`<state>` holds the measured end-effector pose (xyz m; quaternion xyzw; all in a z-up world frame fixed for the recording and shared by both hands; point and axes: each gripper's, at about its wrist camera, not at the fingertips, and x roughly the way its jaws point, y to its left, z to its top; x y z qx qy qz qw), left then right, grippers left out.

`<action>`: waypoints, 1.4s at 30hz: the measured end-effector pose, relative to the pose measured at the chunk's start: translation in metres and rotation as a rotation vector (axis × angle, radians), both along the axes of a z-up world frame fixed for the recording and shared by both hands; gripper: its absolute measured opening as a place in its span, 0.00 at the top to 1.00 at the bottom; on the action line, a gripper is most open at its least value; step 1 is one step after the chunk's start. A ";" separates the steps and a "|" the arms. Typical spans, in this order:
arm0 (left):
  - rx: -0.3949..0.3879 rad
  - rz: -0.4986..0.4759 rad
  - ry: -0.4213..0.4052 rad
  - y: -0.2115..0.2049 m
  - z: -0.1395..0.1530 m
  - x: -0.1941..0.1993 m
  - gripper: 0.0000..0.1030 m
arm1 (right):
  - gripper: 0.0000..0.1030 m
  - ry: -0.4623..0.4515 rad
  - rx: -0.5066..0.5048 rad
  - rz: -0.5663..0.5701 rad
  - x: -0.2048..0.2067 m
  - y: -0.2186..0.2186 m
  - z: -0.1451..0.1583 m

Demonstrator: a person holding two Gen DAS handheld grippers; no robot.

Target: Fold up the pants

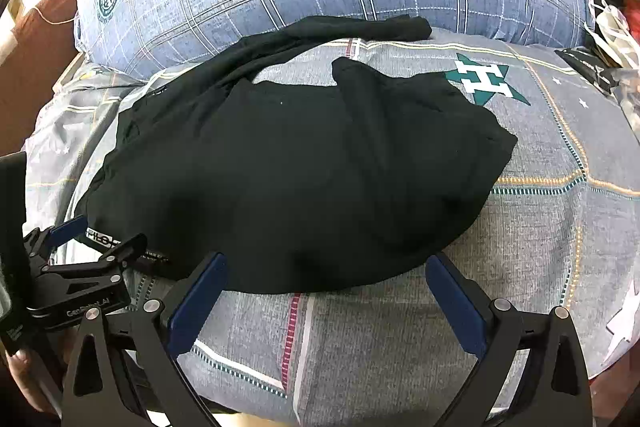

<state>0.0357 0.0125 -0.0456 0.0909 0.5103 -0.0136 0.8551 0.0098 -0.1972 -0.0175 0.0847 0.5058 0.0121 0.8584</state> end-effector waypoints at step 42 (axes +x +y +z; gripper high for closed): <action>-0.315 0.101 0.049 0.013 0.041 0.186 0.00 | 0.70 0.235 0.063 -0.065 0.362 -0.136 -0.052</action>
